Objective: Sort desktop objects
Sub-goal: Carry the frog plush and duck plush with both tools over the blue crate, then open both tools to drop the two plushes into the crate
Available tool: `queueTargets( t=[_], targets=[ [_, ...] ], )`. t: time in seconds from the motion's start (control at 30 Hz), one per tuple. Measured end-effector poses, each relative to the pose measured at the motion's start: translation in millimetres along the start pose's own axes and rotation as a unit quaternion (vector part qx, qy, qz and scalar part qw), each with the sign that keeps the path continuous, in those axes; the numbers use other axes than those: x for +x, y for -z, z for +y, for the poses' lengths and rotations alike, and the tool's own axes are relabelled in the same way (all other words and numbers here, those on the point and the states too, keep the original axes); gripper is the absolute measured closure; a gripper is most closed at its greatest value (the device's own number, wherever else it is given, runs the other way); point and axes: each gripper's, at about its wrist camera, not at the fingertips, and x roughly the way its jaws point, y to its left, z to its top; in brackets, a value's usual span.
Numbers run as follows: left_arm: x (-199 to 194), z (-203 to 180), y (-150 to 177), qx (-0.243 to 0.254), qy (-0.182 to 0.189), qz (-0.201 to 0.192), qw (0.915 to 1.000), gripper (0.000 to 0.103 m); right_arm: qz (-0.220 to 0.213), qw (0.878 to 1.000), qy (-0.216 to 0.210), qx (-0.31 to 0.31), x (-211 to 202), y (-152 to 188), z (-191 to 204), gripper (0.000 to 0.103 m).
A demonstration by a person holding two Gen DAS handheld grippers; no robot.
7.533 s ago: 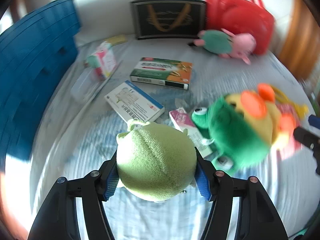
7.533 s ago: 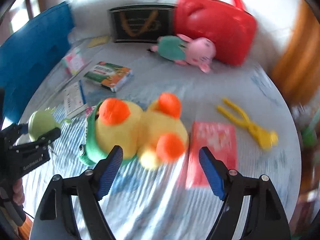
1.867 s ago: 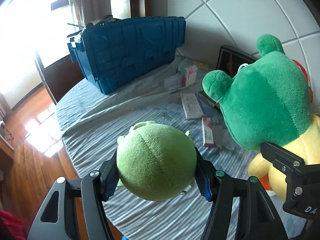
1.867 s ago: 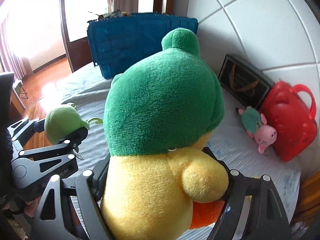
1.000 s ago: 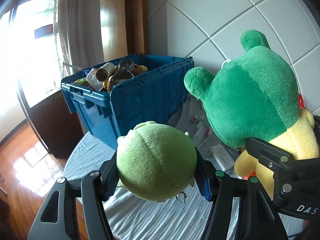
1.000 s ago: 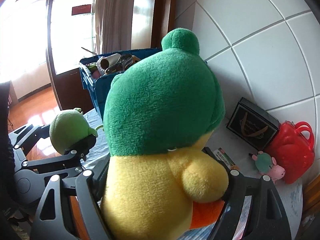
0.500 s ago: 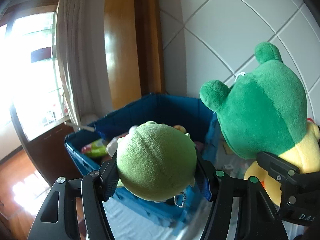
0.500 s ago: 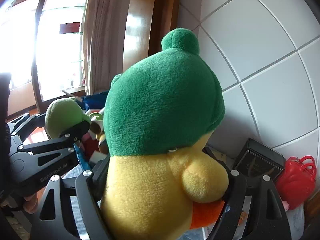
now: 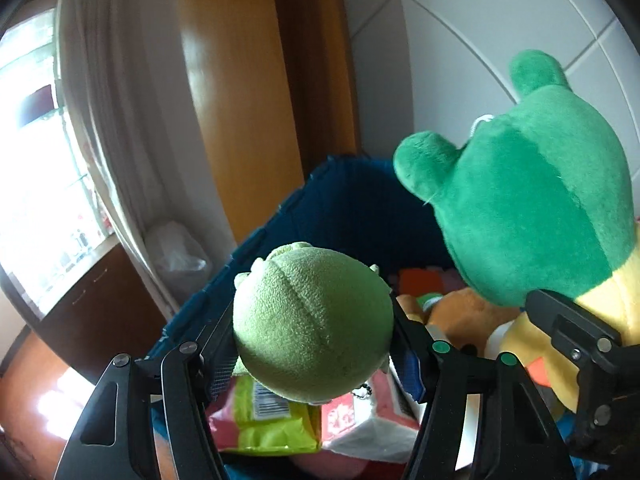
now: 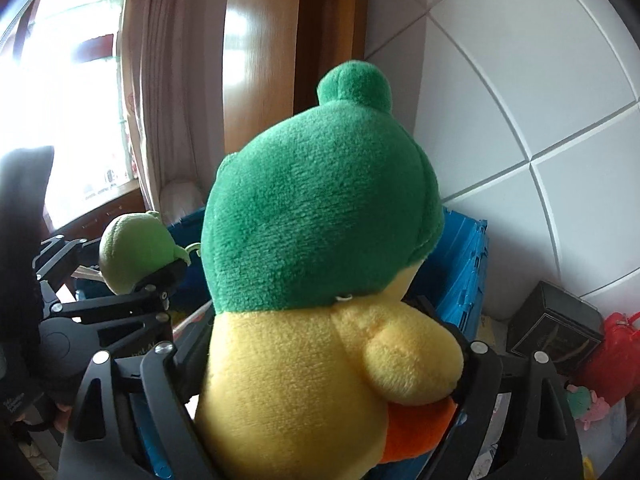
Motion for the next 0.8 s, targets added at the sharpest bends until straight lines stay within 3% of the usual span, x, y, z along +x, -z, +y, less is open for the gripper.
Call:
queueTargets(
  t=[0.1,0.23,0.43,0.8],
  targets=[
    [27.3,3.4,5.1,-0.007,0.012,0.029,0.9995,0.032,0.019,1.0,0.011,-0.004,22.5,-3.3,5.3,0.004],
    [41.0,7.1,6.2,-0.013,0.021,0.033,0.9991,0.026,0.036,0.999,0.028,-0.011,43.8,-6.8,11.6,0.002],
    [23.4,8.1,8.8,-0.022,0.024,0.003,0.9995,0.023,0.013,0.999,0.05,-0.011,9.0,-1.8,-2.4,0.0],
    [-16.2,14.2,18.8,-0.031,0.027,-0.026,0.9988,0.023,-0.009,0.998,0.053,0.015,-42.6,16.1,-2.9,0.0]
  ],
)
